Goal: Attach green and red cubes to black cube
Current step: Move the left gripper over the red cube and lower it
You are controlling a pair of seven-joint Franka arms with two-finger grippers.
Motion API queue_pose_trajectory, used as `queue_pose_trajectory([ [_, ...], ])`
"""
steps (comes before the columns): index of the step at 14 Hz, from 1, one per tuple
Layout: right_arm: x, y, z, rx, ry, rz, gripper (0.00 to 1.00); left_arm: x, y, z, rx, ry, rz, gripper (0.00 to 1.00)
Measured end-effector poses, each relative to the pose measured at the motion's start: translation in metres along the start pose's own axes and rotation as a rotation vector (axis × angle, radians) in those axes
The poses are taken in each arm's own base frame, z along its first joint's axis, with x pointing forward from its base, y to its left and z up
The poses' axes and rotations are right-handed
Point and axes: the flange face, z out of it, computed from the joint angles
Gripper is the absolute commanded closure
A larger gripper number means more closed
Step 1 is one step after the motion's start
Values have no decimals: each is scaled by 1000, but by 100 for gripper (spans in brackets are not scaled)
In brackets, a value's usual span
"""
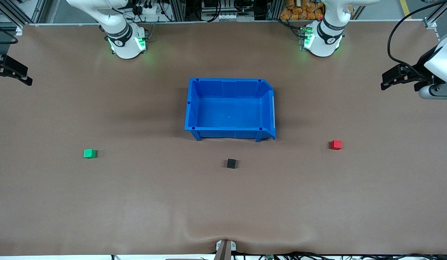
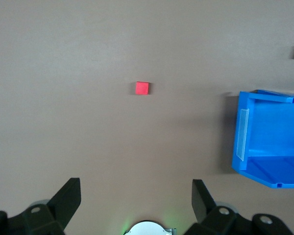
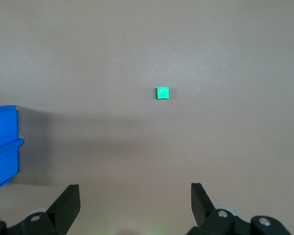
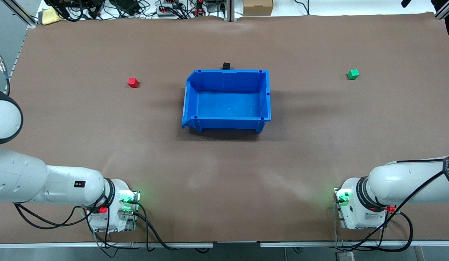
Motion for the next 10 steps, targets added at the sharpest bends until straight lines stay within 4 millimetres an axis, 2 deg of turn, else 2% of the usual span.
queue_pose_trajectory([
  [10, 0, 0, 0, 0, -1, -1, 0, 1, -2, -3, 0, 6, -4, 0],
])
